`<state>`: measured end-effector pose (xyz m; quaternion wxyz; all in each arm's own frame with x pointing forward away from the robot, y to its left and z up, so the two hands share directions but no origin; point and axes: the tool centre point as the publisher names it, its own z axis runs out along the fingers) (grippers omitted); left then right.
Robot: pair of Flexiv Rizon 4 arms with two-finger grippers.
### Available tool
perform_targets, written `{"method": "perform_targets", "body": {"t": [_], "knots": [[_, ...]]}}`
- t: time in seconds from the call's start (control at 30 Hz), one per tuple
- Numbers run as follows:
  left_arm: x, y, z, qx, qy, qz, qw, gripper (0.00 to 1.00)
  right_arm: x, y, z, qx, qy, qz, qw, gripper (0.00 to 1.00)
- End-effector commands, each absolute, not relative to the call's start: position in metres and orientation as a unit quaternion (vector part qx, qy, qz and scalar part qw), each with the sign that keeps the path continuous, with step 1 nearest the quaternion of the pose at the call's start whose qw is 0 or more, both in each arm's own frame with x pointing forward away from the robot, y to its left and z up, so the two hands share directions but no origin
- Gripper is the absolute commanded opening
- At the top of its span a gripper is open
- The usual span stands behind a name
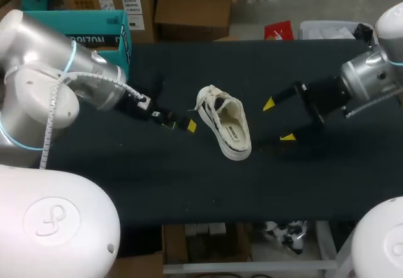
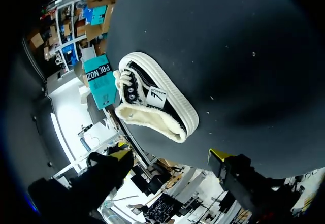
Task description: Open the shoe tongue, take the insole out of the shoe, put the insole back into the shoe, and pack the shoe into the shoebox
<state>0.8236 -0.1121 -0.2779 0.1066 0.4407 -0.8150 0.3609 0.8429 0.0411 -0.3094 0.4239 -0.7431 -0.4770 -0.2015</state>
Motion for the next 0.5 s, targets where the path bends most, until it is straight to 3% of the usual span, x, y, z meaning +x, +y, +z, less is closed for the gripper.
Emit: {"method": "perform_targets", "body": {"t": [0.03, 0.23, 0.5], "knots": [[0.824, -0.121, -0.276, 0.449, -0.819, 0.345, 0.094, 1.0, 0.846, 0.036, -0.302, -0.725, -0.492, -0.146, 0.46, 1.0], [0.824, -0.121, -0.276, 0.449, -0.819, 0.345, 0.094, 1.0, 0.846, 0.036, -0.302, -0.725, -0.492, -0.146, 0.46, 1.0], [0.837, -0.156, -0.293, 0.598, -0.733, 0.313, 0.079, 1.0, 0.84, 0.022, -0.297, -0.68, -0.591, -0.16, 0.403, 1.0]]}}
